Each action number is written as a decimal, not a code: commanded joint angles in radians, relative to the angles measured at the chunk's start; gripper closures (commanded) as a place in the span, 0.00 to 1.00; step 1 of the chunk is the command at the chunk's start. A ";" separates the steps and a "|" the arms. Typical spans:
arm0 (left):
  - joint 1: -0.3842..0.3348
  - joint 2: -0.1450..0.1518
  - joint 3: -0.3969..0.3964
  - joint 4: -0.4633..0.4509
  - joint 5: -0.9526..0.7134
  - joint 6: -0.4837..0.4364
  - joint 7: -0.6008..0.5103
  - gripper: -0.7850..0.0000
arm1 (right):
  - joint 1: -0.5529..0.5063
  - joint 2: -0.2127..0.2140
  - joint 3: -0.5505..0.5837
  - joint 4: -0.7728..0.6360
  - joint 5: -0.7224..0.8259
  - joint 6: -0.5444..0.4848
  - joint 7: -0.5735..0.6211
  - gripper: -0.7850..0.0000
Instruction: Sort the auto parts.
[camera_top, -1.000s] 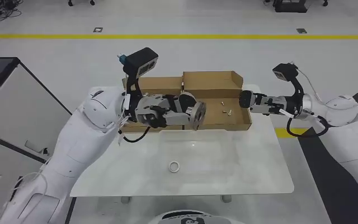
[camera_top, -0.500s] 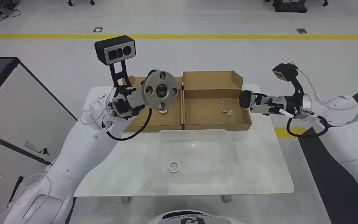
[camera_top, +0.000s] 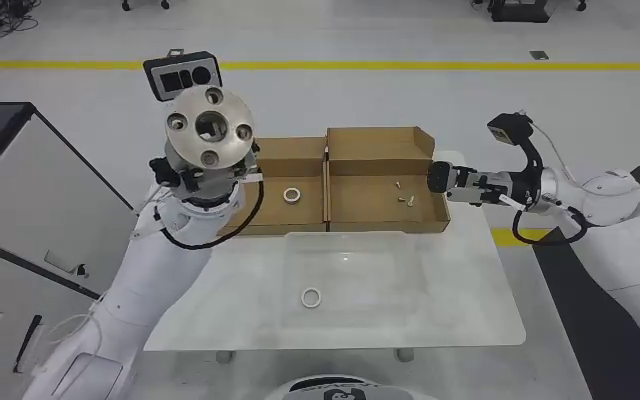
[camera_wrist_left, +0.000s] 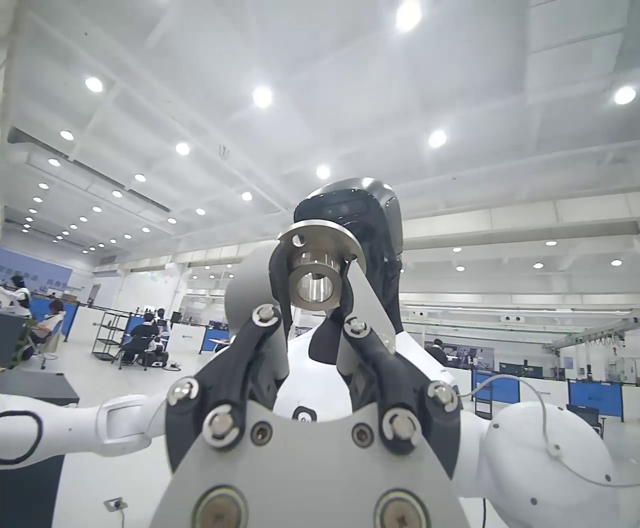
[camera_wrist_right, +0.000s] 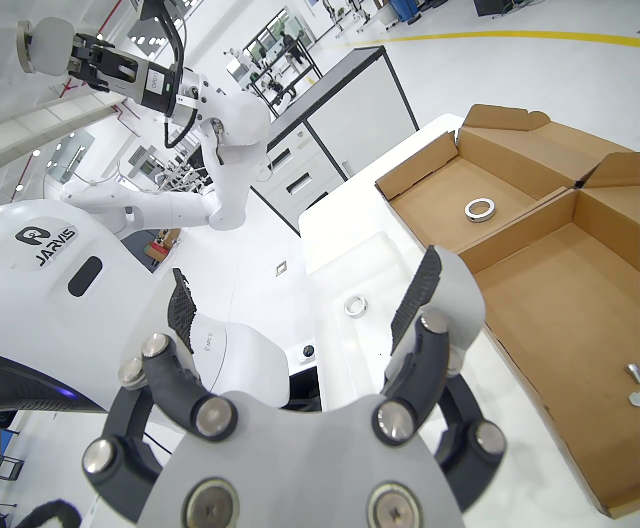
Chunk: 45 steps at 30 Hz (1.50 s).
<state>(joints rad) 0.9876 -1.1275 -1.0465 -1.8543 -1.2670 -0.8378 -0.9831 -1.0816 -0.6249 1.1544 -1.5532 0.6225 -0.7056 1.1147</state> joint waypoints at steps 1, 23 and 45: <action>0.010 -0.013 -0.020 0.001 -0.014 0.024 -0.023 1.00 | 0.000 0.000 0.000 0.000 0.000 0.000 0.000 0.00; 0.064 -0.058 -0.121 0.044 0.362 0.025 -0.024 1.00 | 0.000 0.000 0.000 0.000 0.000 0.000 0.000 0.00; 0.090 -0.121 -0.216 0.048 0.346 0.115 -0.114 1.00 | 0.000 0.000 0.000 0.000 0.000 0.000 0.000 0.00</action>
<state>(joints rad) 1.0752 -1.2482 -1.2611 -1.8112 -0.9789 -0.7165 -1.1041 -1.0816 -0.6249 1.1544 -1.5532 0.6225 -0.7056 1.1147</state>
